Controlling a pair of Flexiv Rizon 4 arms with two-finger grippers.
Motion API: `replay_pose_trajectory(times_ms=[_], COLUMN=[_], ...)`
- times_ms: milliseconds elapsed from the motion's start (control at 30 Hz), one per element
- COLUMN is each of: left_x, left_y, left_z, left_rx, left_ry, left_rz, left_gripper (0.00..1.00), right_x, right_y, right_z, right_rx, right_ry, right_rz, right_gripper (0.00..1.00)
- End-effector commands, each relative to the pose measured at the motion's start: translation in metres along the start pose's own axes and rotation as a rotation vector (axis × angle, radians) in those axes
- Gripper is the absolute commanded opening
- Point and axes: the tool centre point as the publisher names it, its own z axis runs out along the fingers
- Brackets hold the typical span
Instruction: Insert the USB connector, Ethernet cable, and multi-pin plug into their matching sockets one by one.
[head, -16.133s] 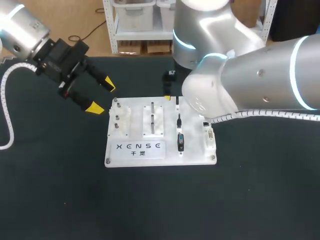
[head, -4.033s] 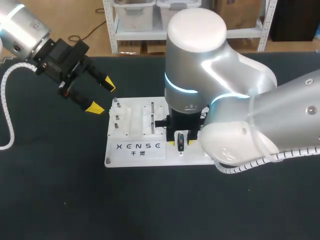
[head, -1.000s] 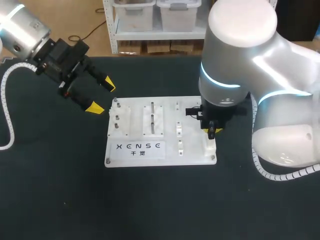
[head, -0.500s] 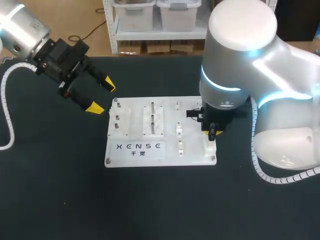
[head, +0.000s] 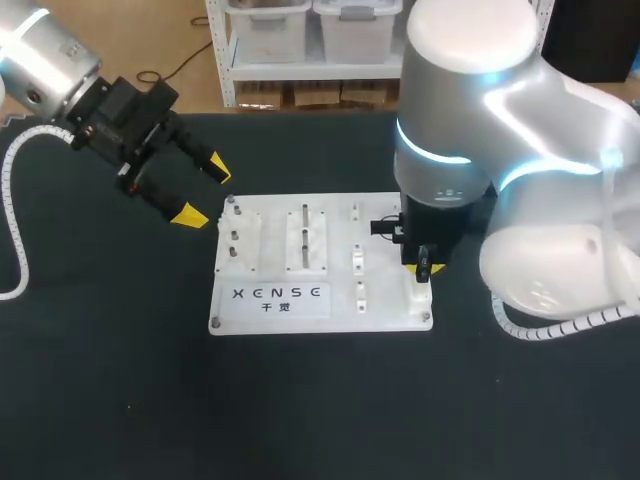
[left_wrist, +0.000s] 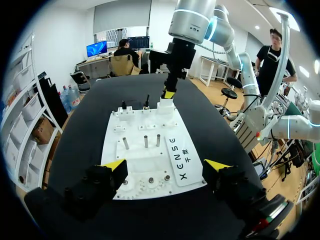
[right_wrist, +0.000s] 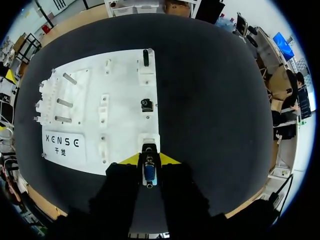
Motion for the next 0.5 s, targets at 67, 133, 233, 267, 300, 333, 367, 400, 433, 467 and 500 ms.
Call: replay_pose_trajectory(times_ms=[67, 133, 233, 267, 300, 333, 367, 400, 433, 467, 500], left_x=[0.001, 0.001, 0.001, 0.001, 0.001, 0.001, 0.001, 0.001, 0.001, 0.001, 0.001], left_y=[0.001, 0.001, 0.001, 0.001, 0.001, 0.001, 0.001, 0.001, 0.001, 0.001, 0.001], left_z=[-0.001, -0.001, -0.001, -0.001, -0.001, -0.001, -0.001, -0.001, -0.001, -0.001, -0.001], left_rx=[0.004, 0.004, 0.004, 0.004, 0.004, 0.004, 0.004, 0.004, 0.004, 0.004, 0.004], left_ry=[0.000, 0.000, 0.000, 0.000, 0.000, 0.000, 0.000, 0.000, 0.000, 0.000, 0.000], left_rz=[0.002, 0.002, 0.002, 0.002, 0.002, 0.002, 0.002, 0.002, 0.002, 0.002, 0.002], left_gripper=[1.00, 1.00, 1.00, 1.00, 1.00, 1.00, 1.00, 1.00, 1.00, 1.00, 1.00], right_x=[0.005, 0.002, -0.001, -0.003, -0.005, -0.006, -0.007, -0.009, -0.010, -0.012, -0.013], right_y=[0.001, -0.001, -0.001, -0.001, -0.002, -0.002, -0.002, -0.003, -0.003, -0.003, -0.004], right_z=[0.039, 0.034, 0.026, 0.021, 0.017, 0.013, 0.011, 0.005, 0.001, -0.007, -0.011], right_rx=[-0.004, -0.005, 0.001, -0.014, -0.010, -0.007, -0.009, -0.007, -0.007, -0.014, -0.015], right_ry=[-0.008, -0.020, -0.045, -0.063, -0.072, -0.080, -0.088, -0.105, -0.113, -0.129, -0.139], right_rz=[0.007, 0.009, 0.010, 0.018, 0.023, 0.028, 0.029, 0.030, 0.036, 0.045, 0.049], right_gripper=[0.00, 0.00, 0.22, 1.00, 1.00, 1.00, 1.00, 1.00, 1.00, 1.00, 1.00])
